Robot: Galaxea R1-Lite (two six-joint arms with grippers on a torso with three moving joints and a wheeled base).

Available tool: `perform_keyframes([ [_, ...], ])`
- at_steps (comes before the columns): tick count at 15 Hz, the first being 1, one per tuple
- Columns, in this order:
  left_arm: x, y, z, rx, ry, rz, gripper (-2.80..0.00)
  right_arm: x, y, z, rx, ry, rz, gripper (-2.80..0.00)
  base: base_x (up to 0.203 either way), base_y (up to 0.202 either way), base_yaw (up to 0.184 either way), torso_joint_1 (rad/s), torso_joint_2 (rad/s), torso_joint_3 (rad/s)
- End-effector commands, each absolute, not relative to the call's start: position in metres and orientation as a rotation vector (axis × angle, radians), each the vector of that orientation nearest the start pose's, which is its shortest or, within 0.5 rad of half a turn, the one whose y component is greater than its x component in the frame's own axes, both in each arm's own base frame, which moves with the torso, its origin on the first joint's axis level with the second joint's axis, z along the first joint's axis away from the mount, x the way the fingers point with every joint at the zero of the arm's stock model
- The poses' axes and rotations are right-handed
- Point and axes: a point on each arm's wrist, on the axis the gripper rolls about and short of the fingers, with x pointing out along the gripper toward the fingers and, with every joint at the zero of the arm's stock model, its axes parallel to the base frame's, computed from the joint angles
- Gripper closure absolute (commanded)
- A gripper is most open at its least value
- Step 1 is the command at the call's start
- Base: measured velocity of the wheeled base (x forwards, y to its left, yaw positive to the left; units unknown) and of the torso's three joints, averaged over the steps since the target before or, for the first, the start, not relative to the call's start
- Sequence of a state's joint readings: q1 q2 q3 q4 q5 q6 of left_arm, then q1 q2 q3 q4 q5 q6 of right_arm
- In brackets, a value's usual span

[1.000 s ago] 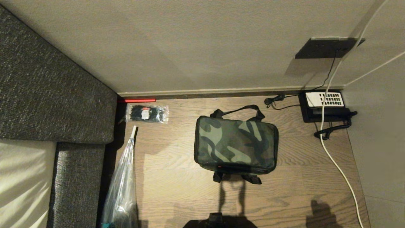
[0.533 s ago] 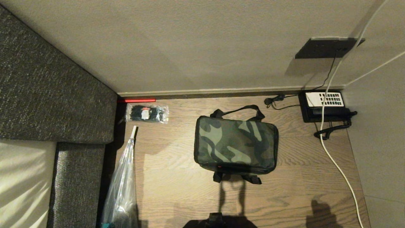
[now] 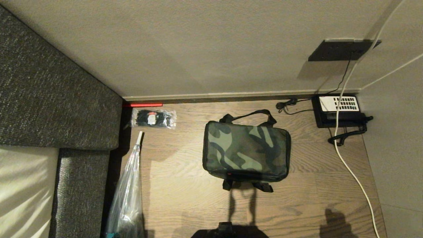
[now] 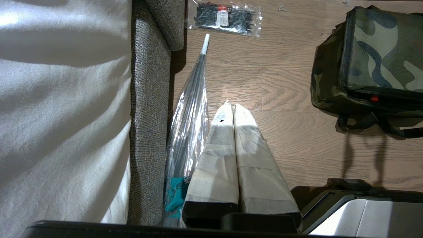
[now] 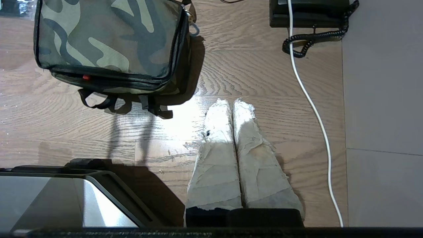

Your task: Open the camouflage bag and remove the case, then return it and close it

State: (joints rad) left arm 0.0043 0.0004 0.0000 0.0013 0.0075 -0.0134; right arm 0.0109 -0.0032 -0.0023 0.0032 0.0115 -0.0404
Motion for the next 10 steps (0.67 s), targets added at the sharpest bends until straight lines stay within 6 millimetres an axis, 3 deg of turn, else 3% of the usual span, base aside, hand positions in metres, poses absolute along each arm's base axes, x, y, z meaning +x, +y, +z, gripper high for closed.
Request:
perform_keyframes([
  [1, -0.0227, 0.0001, 0.0744, -0.014, 0.003, 0.012, 0.0, -0.0234, 0.0, 0.0758, -0.041, -0.008, 0.024, 0.0, 0.0, 0.0, 0.0, 0.0, 0.0, 0.0],
  [10, -0.0227, 0.0001, 0.0744, -0.014, 0.003, 0.012, 0.0, -0.0234, 0.0, 0.0758, -0.041, -0.008, 0.024, 0.0, 0.0, 0.0, 0.0, 0.0, 0.0, 0.0],
])
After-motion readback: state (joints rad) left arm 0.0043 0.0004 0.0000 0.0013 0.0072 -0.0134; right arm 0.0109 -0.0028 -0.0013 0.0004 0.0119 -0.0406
